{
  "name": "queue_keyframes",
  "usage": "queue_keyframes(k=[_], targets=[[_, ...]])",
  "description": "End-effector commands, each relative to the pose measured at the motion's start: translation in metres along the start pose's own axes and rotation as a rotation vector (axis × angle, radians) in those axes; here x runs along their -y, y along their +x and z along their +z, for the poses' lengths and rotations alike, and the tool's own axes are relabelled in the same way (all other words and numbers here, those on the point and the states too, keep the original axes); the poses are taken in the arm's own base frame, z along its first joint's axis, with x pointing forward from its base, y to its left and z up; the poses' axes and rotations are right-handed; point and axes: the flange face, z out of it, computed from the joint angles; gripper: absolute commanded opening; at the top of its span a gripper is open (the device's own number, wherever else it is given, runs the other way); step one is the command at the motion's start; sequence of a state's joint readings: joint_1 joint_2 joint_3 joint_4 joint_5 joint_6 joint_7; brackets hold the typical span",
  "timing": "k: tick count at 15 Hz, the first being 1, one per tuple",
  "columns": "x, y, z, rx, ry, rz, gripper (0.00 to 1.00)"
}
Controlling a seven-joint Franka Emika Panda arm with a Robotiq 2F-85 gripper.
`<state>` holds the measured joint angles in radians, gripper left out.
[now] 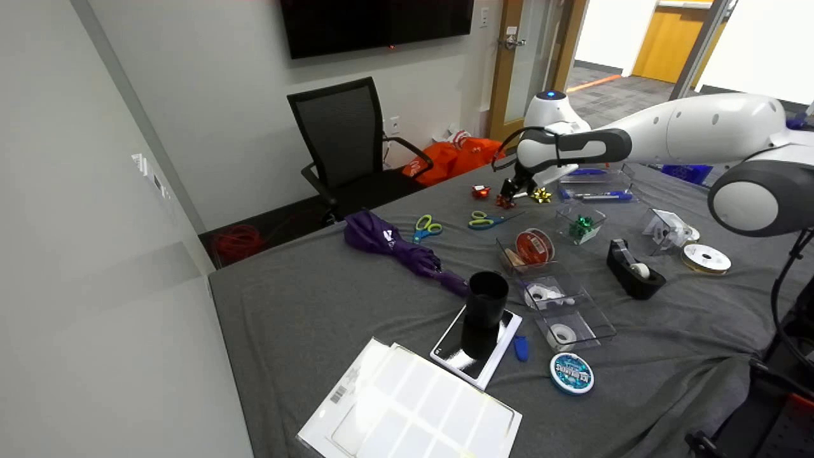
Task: Put the green and red decorating ribbons in the empty stationary holder to the right
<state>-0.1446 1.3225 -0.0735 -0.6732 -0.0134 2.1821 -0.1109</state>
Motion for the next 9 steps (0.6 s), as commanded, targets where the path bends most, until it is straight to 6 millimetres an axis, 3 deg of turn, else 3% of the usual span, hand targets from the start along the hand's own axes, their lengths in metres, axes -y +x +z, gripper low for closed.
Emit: queue_keyframes(k=[1,9], targets=[[0.0065,0.0067,0.0009,-0.051,-0.002,-0.004,1.0],[0.0119,0.0077,0.0073,-0.07,-0.002,-0.001,1.0]])
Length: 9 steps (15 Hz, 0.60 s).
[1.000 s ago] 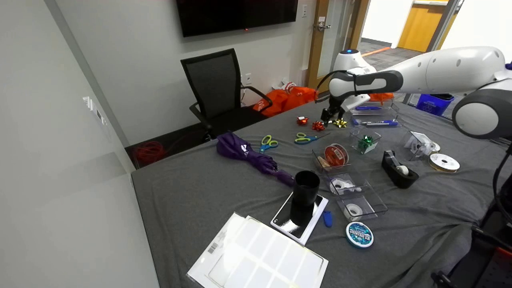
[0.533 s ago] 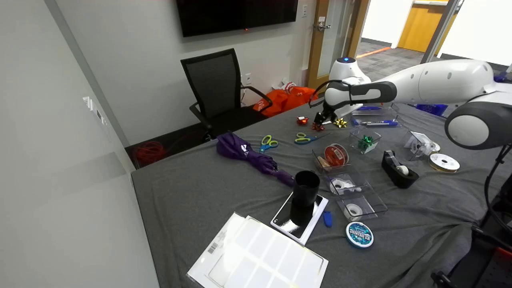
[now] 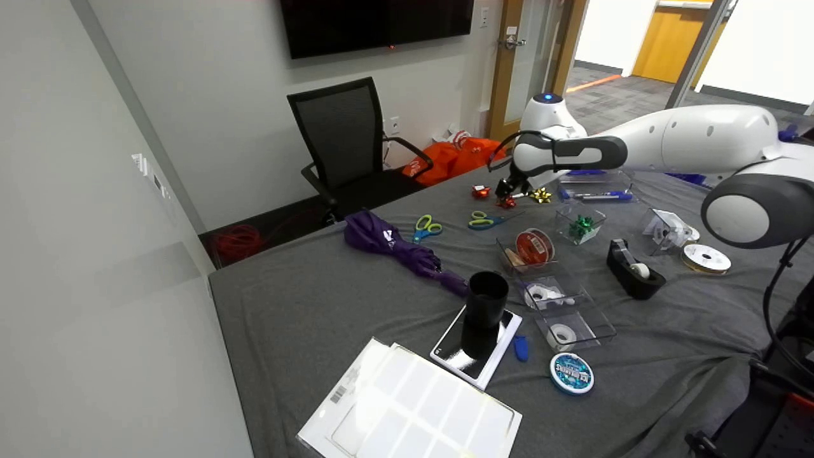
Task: Put the green and red decorating ribbons in the empty stationary holder to the right
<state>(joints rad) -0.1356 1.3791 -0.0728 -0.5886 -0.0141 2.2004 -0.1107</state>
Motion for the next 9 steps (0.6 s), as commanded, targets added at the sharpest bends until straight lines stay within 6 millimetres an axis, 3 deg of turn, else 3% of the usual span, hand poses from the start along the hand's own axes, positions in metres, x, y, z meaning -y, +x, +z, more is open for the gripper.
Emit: queue_keyframes(k=[1,9], targets=[[0.0019,0.0009,0.0055,-0.024,0.001,0.018,1.0],[0.0004,-0.0004,0.0134,-0.05,-0.025,0.105,1.0]])
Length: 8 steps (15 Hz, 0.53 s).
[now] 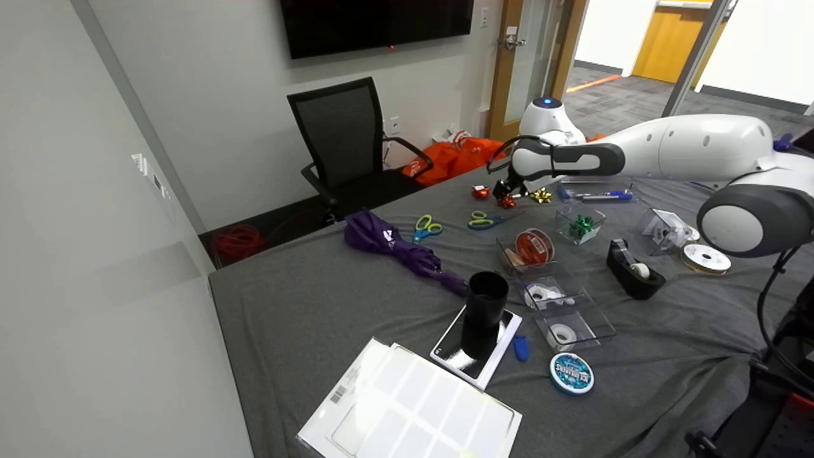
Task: Put the green and red decorating ribbons in the empty stationary holder to the right
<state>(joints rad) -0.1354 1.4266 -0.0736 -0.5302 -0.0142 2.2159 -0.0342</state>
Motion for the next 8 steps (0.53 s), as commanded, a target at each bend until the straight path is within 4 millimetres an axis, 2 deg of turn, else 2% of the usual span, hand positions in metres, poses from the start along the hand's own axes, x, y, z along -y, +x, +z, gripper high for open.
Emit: queue_keyframes(k=[1,8], targets=[[-0.0035,-0.001,0.0066,-0.024,-0.027,0.042,1.0],[-0.0078,-0.0028,0.0121,-0.041,-0.058,0.13,0.97]])
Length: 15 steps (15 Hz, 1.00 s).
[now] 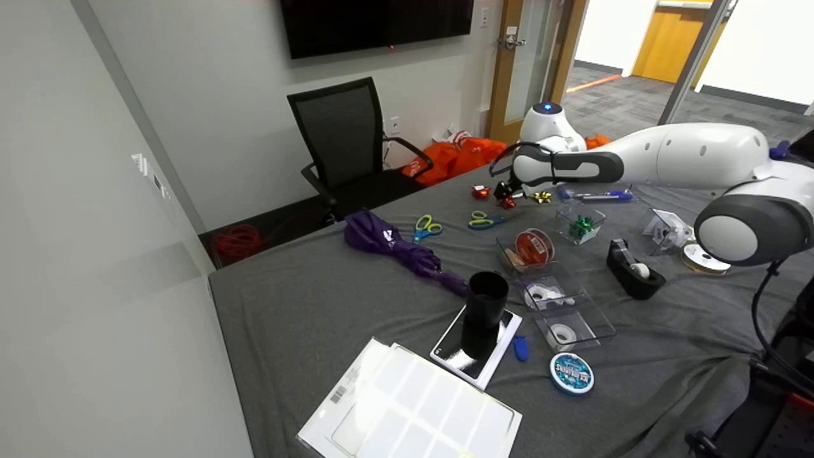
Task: Put the green and red decorating ribbons in the empty stationary holder to the right
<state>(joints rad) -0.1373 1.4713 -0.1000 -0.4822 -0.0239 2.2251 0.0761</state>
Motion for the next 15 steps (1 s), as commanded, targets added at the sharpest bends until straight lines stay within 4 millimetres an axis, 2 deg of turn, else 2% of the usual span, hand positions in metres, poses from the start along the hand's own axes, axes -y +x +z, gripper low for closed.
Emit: queue_keyframes(k=[1,2,4,11,13,15], targets=[[-0.0011,0.0011,0.0019,-0.034,-0.025,0.045,0.9],[-0.001,0.0016,0.0015,-0.039,-0.027,0.057,0.73],[-0.0006,0.002,0.0013,-0.045,-0.032,0.074,0.64],[-0.0023,0.0008,0.0023,-0.037,-0.054,0.126,0.13],[-0.0039,0.0005,0.0024,-0.032,-0.061,0.14,0.02],[-0.0046,0.0005,0.0018,-0.026,-0.063,0.149,0.0]])
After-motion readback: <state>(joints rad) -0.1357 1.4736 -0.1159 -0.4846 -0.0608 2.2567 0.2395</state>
